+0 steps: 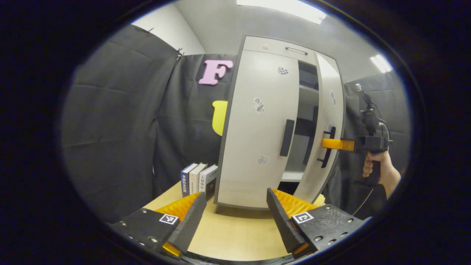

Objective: Open the right door of the double-door shoe cabinet with the right hand, and open the left door with the left hand.

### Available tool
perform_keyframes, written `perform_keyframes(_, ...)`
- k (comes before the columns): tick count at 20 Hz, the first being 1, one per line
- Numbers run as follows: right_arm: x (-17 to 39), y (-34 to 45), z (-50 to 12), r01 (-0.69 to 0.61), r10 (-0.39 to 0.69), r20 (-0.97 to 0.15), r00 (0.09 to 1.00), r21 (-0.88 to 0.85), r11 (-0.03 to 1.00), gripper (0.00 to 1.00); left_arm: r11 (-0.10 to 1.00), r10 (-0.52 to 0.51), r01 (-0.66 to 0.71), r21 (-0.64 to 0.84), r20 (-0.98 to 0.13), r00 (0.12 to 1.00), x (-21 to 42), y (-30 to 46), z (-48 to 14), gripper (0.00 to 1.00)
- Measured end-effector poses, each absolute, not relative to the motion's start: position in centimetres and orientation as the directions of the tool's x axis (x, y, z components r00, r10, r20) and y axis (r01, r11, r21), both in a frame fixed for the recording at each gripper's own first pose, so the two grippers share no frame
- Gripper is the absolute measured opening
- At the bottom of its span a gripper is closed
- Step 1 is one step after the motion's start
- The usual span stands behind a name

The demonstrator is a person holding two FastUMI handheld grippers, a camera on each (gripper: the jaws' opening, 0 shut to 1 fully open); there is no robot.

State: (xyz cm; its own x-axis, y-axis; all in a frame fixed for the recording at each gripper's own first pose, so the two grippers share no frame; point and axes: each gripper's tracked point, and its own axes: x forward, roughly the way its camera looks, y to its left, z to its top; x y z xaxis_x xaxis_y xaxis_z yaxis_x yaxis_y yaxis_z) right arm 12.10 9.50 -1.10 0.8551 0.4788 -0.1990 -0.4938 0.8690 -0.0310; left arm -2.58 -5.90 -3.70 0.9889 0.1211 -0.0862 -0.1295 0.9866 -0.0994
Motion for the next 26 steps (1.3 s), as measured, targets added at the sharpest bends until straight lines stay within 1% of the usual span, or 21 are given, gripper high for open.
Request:
perform_keyframes(1, 11.7, 9.2, -1.1, -0.513, 0.498, -0.198, 0.844, -0.024, 0.858, 0.08, 0.987, 0.125, -0.132, -0.095, -0.077, 0.989, -2.8, -6.8, -3.5, 0.96)
perform_keyframes(3, 10.8, 8.2, -1.1, -0.547, 0.532, -0.206, 0.821, -0.019, 0.837, 0.06, 0.985, 0.148, -0.154, -0.075, -0.077, 0.986, -3.2, -8.0, -3.4, 0.96)
perform_keyframes(4, 10.4, 7.7, -1.0, -0.56, 0.546, -0.203, 0.813, -0.013, 0.828, 0.08, 0.985, 0.149, -0.156, -0.076, -0.084, 0.985, -3.1, -8.9, -3.5, 0.96)
perform_keyframes(5, 10.0, 7.3, -0.9, -0.57, 0.558, -0.196, 0.806, -0.005, 0.822, 0.08, 0.985, 0.147, -0.154, -0.081, -0.089, 0.985, -3.1, -10.0, -3.6, 0.96)
perform_keyframes(6, 9.6, 6.7, -0.8, -0.58, 0.569, -0.193, 0.799, 0.002, 0.815, 0.06, 0.984, 0.152, -0.159, -0.083, -0.086, 0.985, -3.2, -10.8, -3.3, 0.96)
perform_keyframes(12, 8.4, 3.4, -0.7, -0.632, 0.623, -0.194, 0.758, 0.018, 0.774, 0.07, 0.975, 0.204, -0.208, -0.081, -0.058, 0.977, -4.9, -15.3, -3.2, 0.96)
perform_keyframes(13, 8.2, 3.0, -0.6, -0.636, 0.627, -0.194, 0.755, 0.017, 0.771, 0.06, 0.973, 0.212, -0.216, -0.079, -0.056, 0.976, -5.2, -16.0, -3.4, 0.96)
perform_keyframes(15, 8.0, 2.0, -0.5, -0.64, 0.63, -0.192, 0.753, 0.014, 0.769, 0.08, 0.97, 0.223, -0.227, -0.083, -0.056, 0.973, -5.9, -17.4, -3.8, 0.95)
perform_keyframes(16, 8.0, 1.3, -0.5, -0.636, 0.628, -0.189, 0.755, 0.021, 0.771, 0.06, 0.97, 0.223, -0.228, -0.087, -0.056, 0.973, -6.0, -18.2, -3.9, 0.96)
perform_keyframes(17, 7.5, 0.0, -0.4, -0.634, 0.626, -0.188, 0.757, 0.025, 0.773, 0.08, 0.97, 0.222, -0.227, -0.089, -0.058, 0.973, -6.5, -18.8, -4.0, 0.96)
perform_keyframes(26, 7.2, -7.5, 0.4, -0.574, 0.569, -0.169, 0.805, 0.022, 0.819, 0.07, 0.982, 0.182, -0.185, -0.045, -0.049, 0.982, -7.1, -22.1, -3.7, 0.96)
